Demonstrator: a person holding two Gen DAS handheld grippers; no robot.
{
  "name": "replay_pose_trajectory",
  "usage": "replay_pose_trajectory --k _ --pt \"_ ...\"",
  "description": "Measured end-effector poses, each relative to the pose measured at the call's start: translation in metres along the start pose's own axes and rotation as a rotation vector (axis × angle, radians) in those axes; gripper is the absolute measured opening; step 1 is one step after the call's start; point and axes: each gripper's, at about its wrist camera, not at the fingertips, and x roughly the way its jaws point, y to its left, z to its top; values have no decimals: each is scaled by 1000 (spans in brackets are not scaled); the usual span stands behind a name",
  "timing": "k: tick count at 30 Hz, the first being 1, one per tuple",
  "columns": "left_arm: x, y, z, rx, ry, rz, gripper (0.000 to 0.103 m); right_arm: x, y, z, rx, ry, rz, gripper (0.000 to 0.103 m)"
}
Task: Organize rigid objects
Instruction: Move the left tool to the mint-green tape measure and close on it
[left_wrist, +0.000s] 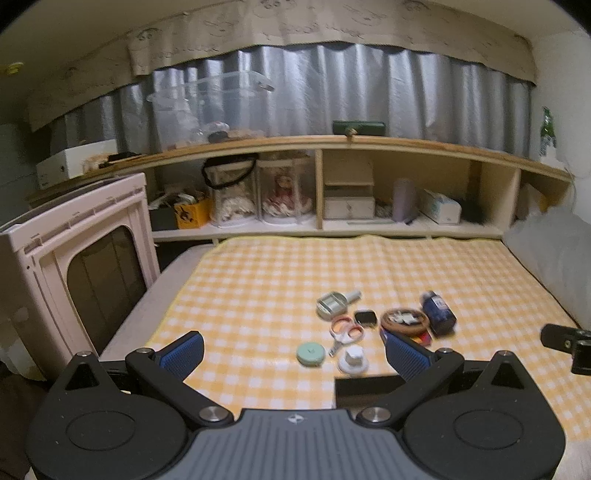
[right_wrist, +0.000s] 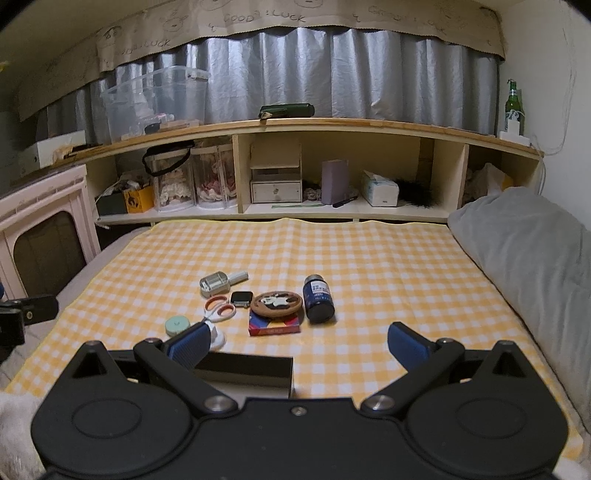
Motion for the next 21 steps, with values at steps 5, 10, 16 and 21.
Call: replay_pose_trajectory --k 5,10,16,21 --pt "13 3 15 4 -44 5 103 17 -12 11 31 9 -8 103" --pt "32 1 24 22 -75 22 103 40 -19 16 58 42 57 103" --pt "70 4 31 5 0 -41 103 69 -20 11 53 104 72 103" --pt "104 3 37 26 46 -18 103 107 -29 -6 115 299 60 103"
